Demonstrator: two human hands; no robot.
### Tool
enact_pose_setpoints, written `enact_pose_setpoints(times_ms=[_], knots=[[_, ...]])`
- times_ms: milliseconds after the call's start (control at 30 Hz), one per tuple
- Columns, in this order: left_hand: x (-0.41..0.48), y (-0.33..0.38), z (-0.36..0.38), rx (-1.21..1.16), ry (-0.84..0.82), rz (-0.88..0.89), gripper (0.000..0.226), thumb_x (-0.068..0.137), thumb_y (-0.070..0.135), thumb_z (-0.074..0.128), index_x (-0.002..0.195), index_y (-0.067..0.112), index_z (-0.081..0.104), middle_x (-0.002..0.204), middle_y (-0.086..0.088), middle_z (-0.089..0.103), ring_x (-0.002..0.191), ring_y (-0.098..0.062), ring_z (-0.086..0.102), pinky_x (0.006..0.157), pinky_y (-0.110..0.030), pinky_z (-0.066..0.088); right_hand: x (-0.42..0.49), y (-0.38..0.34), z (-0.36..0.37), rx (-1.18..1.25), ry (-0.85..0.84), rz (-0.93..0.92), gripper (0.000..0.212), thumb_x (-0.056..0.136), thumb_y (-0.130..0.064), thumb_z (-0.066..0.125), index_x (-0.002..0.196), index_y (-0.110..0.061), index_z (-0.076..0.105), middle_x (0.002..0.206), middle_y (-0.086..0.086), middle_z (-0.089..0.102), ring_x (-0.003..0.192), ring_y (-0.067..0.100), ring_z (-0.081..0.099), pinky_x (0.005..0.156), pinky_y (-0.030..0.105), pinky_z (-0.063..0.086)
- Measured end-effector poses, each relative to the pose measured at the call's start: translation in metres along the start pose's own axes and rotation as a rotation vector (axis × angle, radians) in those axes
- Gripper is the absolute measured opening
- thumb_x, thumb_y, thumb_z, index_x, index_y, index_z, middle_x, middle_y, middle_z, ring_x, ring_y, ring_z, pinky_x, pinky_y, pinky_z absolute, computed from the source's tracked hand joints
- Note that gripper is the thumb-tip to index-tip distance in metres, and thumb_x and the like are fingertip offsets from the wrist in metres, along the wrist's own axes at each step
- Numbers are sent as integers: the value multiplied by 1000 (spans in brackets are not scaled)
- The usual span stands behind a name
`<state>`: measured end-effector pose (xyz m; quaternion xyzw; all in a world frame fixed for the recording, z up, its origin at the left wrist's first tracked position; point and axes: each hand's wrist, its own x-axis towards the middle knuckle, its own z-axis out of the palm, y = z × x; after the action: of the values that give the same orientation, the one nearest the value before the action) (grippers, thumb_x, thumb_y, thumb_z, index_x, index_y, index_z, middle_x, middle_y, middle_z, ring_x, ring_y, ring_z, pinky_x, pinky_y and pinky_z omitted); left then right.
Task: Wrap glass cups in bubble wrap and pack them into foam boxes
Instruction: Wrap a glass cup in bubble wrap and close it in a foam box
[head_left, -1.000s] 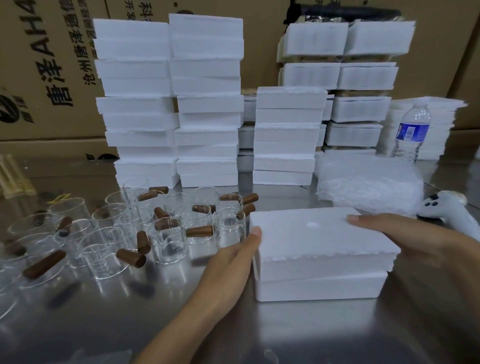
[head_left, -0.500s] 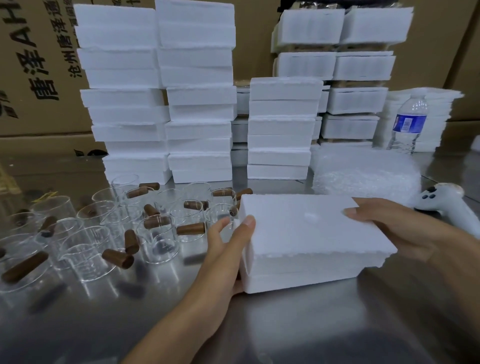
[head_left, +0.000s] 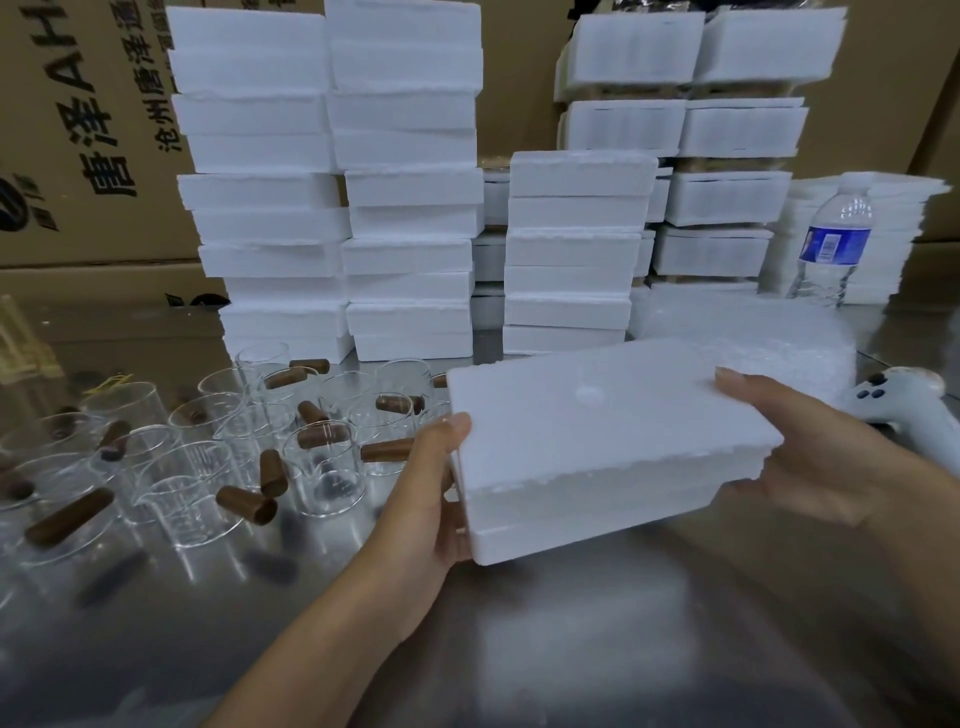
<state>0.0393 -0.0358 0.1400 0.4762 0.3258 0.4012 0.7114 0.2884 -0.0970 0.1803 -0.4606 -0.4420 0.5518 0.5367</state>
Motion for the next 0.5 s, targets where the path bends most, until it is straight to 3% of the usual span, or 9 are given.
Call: enact_pose_setpoints(times_ms=[67, 100, 167, 300, 400, 500], knots=[[0, 1, -3, -2, -68, -34, 69, 63, 53, 69, 124, 23, 57, 122, -8, 65, 105, -27, 65, 81, -43, 51, 1, 0, 3, 32, 34, 11, 19, 56, -39, 78, 71, -27, 78, 82, -2, 74, 68, 12, 71, 49, 24, 53], [1, 2, -4, 2, -102, -55, 63, 71, 51, 67, 127, 24, 56, 125, -7, 64, 112, -29, 62, 85, -46, 50, 3, 1, 2, 42, 56, 5, 15, 63, -37, 67, 67, -27, 78, 79, -3, 74, 64, 11, 69, 47, 22, 52], [2, 2, -7, 5, -148, -69, 64, 73, 53, 55, 129, 24, 55, 128, -6, 62, 117, -31, 59, 93, -52, 47, 5, 4, -1, 30, 74, 19, 21, 66, -37, 60, 70, -26, 77, 78, -2, 71, 65, 15, 66, 48, 22, 52], [5, 1, -9, 12, -126, -36, 66, 66, 55, 59, 124, 23, 58, 127, -8, 63, 117, -30, 59, 101, -55, 42, 7, 5, 0, 61, 42, 43, 35, 58, -44, 72, 86, -24, 75, 87, 0, 73, 69, 14, 69, 53, 28, 55], [6, 1, -12, 19, -79, 4, 66, 59, 57, 54, 115, 24, 63, 121, -9, 66, 108, -27, 60, 100, -52, 42, 8, 6, -1, 67, -53, 55, 62, 36, -54, 90, 90, -25, 77, 95, 3, 73, 78, 19, 71, 61, 38, 57], [4, 2, -13, 15, -81, 30, 53, 56, 59, 56, 97, 30, 74, 110, -4, 70, 100, -22, 61, 97, -49, 44, 7, 8, -4, 35, -119, 101, 71, 33, -54, 91, 94, -22, 76, 95, 9, 72, 79, 26, 71, 66, 49, 58]])
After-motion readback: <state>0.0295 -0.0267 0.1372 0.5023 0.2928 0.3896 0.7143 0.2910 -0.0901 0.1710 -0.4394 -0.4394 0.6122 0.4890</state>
